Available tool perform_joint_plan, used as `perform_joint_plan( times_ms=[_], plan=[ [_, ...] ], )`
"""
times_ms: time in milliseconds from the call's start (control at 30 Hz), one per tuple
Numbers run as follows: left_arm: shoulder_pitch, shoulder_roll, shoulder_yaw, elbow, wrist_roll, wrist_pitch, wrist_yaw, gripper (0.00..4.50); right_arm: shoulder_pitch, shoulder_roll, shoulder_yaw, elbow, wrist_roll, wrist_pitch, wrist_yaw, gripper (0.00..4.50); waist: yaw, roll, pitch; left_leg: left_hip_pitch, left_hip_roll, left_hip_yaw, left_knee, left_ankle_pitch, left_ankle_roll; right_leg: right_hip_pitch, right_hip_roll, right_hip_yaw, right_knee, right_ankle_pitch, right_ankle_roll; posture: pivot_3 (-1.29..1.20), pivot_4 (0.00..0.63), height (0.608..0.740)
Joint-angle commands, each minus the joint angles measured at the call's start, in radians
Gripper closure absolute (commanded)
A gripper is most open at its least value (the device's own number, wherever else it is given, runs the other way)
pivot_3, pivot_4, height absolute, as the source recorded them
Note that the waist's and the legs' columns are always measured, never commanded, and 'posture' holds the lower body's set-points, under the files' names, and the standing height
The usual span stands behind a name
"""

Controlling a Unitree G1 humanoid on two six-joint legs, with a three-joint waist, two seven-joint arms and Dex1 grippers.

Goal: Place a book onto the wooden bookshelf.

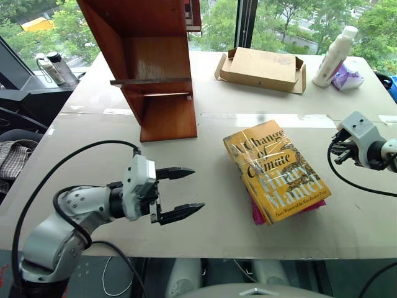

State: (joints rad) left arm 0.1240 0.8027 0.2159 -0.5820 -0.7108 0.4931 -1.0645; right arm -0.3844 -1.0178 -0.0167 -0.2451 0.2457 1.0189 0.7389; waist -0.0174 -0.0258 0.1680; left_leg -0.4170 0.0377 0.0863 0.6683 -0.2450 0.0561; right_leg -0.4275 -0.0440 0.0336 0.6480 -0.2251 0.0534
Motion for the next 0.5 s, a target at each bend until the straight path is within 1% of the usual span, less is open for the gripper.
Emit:
perform_joint_plan(
  times_ms=[33,333,500],
  plan=[
    [0.01,0.003,0.028,-0.022,-0.019,-0.024,-0.009,0.0,0.013,0.012,-0.017,-0.118,0.033,0.035,-0.001,4.39,0.003,0.0,0.0,0.0,0.0,0.0,0.0,0.0,0.0,0.0,0.0,0.0,0.0,0.0,0.0,0.0,0.15,0.74],
    [0.029,-0.001,0.039,-0.004,-0.003,-0.049,-0.003,0.0,0.011,0.097,0.015,-0.27,0.099,0.134,-0.038,4.39,0.005,0.0,0.0,-0.001,-0.001,0.0,0.0,0.0,0.0,0.0,-0.001,-0.001,0.0,0.0,0.0,0.0,0.15,0.74],
    [0.047,-0.005,0.037,-0.007,-0.001,-0.056,0.0,0.0,0.014,0.128,0.039,-0.324,0.127,0.159,-0.049,4.39,0.004,0.0,0.0,-0.001,0.0,-0.001,0.0,0.0,0.0,0.0,-0.001,-0.001,0.0,0.0,0.0,0.0,0.15,0.74]
  ],
)
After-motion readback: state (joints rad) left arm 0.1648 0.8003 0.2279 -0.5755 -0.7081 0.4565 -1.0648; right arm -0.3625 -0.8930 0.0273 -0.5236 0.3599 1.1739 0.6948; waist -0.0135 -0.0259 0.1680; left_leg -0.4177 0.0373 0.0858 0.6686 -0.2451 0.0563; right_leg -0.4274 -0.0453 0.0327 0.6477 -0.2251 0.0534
